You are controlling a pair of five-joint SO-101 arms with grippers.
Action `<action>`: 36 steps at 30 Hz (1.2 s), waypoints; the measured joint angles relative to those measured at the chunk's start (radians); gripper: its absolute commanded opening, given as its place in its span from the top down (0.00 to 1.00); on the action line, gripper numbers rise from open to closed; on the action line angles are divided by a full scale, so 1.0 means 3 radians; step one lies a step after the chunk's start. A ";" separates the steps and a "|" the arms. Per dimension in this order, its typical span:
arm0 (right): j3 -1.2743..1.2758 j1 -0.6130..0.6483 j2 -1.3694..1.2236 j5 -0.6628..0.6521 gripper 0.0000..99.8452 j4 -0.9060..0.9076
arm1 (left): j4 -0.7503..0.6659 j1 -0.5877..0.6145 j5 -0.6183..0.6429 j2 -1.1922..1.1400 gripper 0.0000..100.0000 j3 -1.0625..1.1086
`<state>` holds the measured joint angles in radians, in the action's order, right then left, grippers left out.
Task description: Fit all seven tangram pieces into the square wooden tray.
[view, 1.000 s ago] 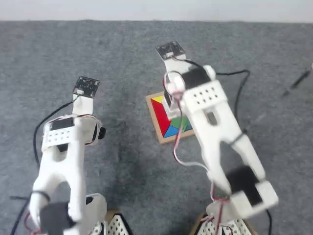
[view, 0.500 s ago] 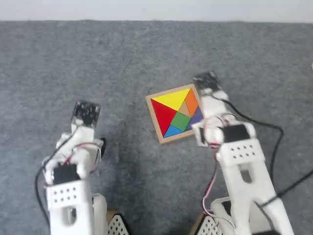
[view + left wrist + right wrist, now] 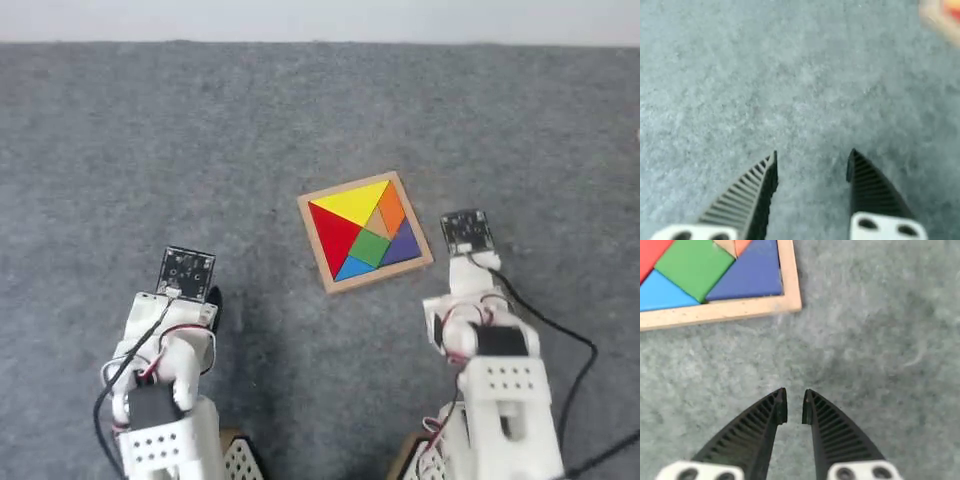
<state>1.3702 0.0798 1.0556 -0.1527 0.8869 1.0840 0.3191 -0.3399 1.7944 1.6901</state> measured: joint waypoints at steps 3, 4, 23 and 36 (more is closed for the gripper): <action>0.0225 -0.0184 0.0491 -0.0015 0.94 0.0010 | 0.0026 0.0000 0.0000 0.0000 0.78 0.0000; 0.0297 -0.0215 0.0655 -0.0015 0.94 0.0061 | 0.0026 0.0000 0.0000 0.0000 0.78 0.0000; 0.0992 -0.0742 0.2445 -0.0015 0.94 0.0772 | 0.0026 0.0000 0.0000 0.0000 0.78 0.0000; 0.0992 -0.0742 0.2445 -0.0015 0.94 0.0777 | 0.0123 0.0000 0.0000 0.0000 0.78 0.0000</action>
<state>1.6678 -0.1427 1.7891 -0.1573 1.1201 1.1208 0.3191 -0.3399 1.7944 1.6901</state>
